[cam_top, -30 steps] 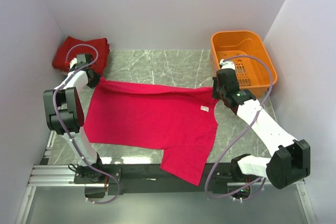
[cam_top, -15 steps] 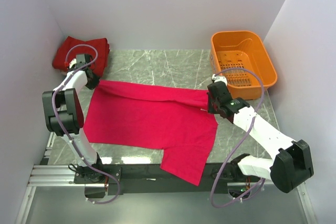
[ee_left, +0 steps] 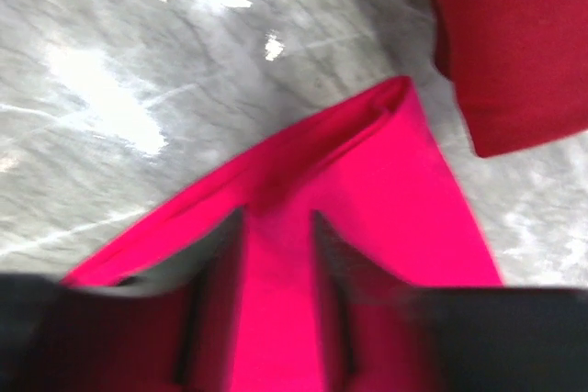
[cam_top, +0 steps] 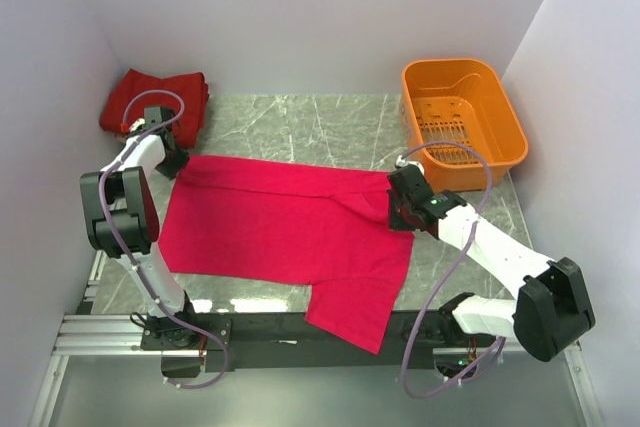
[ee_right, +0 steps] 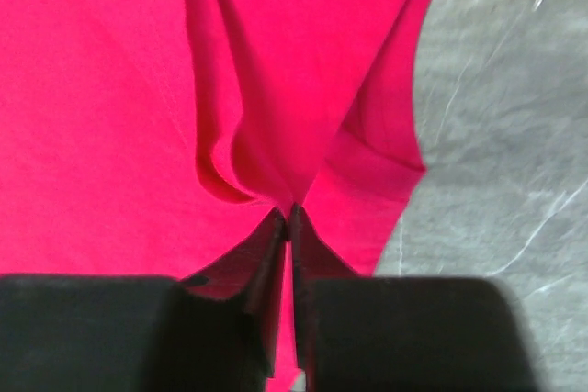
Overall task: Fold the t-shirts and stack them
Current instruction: Fold the tshirt
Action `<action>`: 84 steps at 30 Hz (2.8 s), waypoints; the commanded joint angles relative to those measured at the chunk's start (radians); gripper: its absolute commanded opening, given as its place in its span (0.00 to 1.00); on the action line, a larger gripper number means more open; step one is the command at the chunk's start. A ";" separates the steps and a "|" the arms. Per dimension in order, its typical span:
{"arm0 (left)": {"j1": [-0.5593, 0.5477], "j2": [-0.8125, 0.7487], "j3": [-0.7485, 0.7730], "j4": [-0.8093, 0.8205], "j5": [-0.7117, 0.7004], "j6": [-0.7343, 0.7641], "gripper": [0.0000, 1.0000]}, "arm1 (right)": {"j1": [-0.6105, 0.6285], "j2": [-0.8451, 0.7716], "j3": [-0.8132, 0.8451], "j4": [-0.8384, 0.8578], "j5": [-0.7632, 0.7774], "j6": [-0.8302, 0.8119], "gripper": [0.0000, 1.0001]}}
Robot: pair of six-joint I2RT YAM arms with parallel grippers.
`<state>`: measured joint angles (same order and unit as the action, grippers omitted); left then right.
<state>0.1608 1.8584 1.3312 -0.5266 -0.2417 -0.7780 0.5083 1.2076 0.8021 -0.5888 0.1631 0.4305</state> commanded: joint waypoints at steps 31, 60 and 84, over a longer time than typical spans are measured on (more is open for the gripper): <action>-0.072 0.114 0.135 0.073 0.206 0.042 0.99 | -0.056 0.596 0.410 0.248 -0.315 -0.058 0.84; -0.066 0.097 0.094 0.048 0.140 0.029 1.00 | 0.194 0.436 0.220 0.248 -0.208 -0.108 0.86; -0.066 0.084 0.077 0.043 0.116 0.039 1.00 | 0.058 0.504 0.287 0.261 -0.210 -0.115 0.88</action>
<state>0.0914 1.9850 1.4082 -0.4801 -0.1032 -0.7521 0.5552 1.6768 1.0485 -0.3416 0.0364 0.3275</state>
